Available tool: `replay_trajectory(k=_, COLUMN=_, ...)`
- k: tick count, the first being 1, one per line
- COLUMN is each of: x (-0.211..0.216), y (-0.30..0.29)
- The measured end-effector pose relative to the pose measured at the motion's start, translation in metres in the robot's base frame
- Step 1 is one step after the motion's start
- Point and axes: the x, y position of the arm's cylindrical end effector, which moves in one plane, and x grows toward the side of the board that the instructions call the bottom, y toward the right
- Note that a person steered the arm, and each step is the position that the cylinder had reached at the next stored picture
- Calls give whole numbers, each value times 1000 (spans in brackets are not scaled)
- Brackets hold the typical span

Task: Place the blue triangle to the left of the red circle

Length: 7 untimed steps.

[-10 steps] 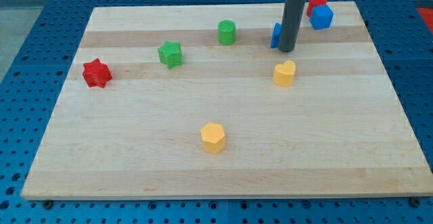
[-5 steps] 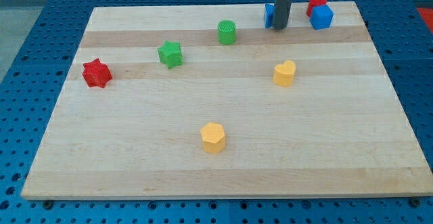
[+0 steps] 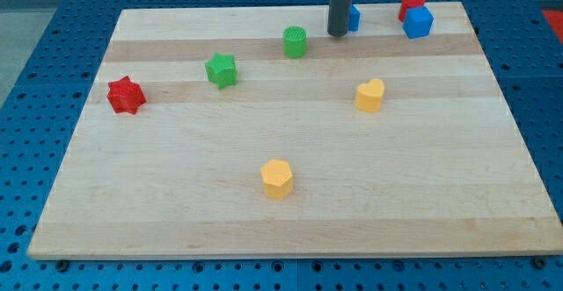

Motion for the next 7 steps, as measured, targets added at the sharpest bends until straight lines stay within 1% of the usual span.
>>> replay_trajectory(k=1, x=-6, y=12)
replay_trajectory(k=2, x=-6, y=1)
replay_trajectory(k=3, x=-11, y=-37)
replay_trajectory(k=4, x=-31, y=-58)
replay_trajectory(k=5, x=-34, y=-23)
replay_trajectory(k=6, x=-34, y=29)
replay_trajectory(k=7, x=-35, y=52)
